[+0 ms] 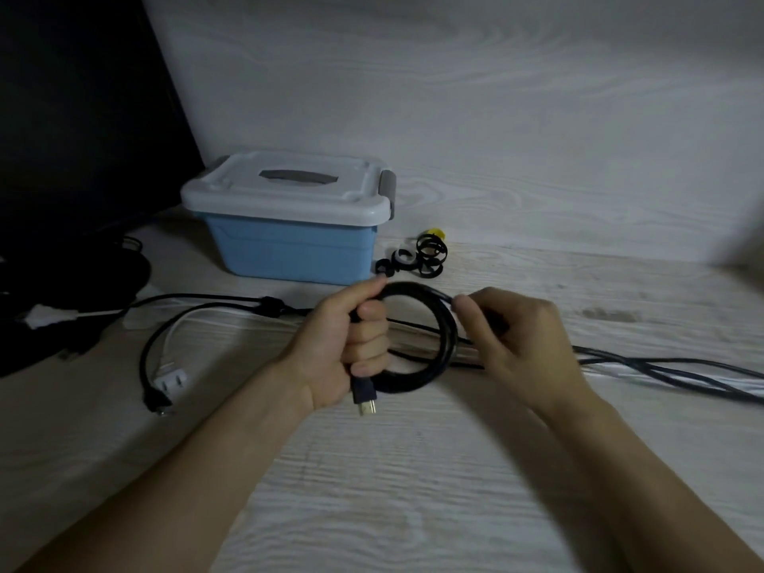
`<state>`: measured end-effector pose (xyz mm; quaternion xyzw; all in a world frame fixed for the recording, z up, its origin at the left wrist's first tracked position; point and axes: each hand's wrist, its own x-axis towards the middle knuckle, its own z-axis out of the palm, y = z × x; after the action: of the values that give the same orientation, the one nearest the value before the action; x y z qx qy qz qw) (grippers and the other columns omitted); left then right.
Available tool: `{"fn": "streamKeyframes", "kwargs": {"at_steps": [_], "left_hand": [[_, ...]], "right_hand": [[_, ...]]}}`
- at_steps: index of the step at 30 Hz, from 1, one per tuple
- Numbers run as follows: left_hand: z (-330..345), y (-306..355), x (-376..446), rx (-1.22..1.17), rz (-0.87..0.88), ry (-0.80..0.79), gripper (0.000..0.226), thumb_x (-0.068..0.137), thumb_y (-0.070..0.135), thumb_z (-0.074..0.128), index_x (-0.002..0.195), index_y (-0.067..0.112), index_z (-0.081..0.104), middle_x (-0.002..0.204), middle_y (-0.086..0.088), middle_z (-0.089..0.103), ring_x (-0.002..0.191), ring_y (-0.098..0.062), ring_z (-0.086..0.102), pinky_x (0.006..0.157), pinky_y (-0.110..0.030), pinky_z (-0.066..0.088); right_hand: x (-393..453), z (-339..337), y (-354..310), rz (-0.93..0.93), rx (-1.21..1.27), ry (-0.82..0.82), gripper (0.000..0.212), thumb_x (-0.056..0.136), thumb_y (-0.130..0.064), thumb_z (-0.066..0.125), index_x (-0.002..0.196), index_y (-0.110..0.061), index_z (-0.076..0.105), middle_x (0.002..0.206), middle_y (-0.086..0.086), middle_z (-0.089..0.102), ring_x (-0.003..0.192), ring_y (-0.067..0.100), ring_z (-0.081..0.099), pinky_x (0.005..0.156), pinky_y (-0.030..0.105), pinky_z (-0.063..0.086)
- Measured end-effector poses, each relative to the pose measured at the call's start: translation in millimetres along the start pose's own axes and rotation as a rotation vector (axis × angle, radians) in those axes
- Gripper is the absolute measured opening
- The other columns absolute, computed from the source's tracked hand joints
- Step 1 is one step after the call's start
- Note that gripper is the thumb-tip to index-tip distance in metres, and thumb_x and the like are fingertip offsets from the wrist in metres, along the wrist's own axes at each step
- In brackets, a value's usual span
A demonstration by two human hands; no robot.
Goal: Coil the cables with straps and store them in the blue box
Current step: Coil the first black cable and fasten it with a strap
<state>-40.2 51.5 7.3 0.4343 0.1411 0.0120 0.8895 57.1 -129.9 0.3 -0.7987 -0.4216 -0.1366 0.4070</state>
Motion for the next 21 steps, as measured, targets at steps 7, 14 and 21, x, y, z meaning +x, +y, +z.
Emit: {"fn": "streamKeyframes", "kwargs": {"at_steps": [7, 14, 21], "left_hand": [[-30, 32, 3, -0.424, 0.250, 0.261, 0.046, 0.097, 0.036, 0.049, 0.054, 0.023, 0.036, 0.041, 0.009, 0.018, 0.033, -0.008, 0.015, 0.032, -0.019, 0.017], [-34, 26, 12, -0.568, 0.293, 0.538, 0.044, 0.099, 0.033, 0.044, 0.058, 0.021, 0.035, 0.041, 0.008, 0.021, 0.032, -0.009, 0.016, 0.033, -0.018, 0.021], [-30, 19, 10, -0.639, 0.359, 0.560, 0.032, 0.095, 0.024, 0.034, 0.064, 0.017, 0.039, 0.046, 0.007, 0.026, 0.035, -0.011, 0.022, 0.044, -0.021, 0.030]], "right_hand": [[6, -22, 34, 0.107, -0.201, 0.008, 0.017, 0.097, -0.028, 0.059, 0.094, -0.016, 0.071, 0.064, -0.017, 0.054, 0.053, -0.002, 0.049, 0.055, 0.025, 0.035], [-1, -2, 22, 0.038, -0.226, -0.190, 0.014, 0.098, -0.019, 0.056, 0.109, -0.022, 0.065, 0.064, -0.021, 0.049, 0.053, -0.003, 0.045, 0.053, 0.026, 0.033], [-8, 5, 0, -0.104, -0.189, -0.502, 0.010, 0.084, -0.034, 0.062, 0.088, -0.025, 0.062, 0.065, -0.009, 0.060, 0.057, 0.011, 0.051, 0.055, 0.032, 0.042]]}}
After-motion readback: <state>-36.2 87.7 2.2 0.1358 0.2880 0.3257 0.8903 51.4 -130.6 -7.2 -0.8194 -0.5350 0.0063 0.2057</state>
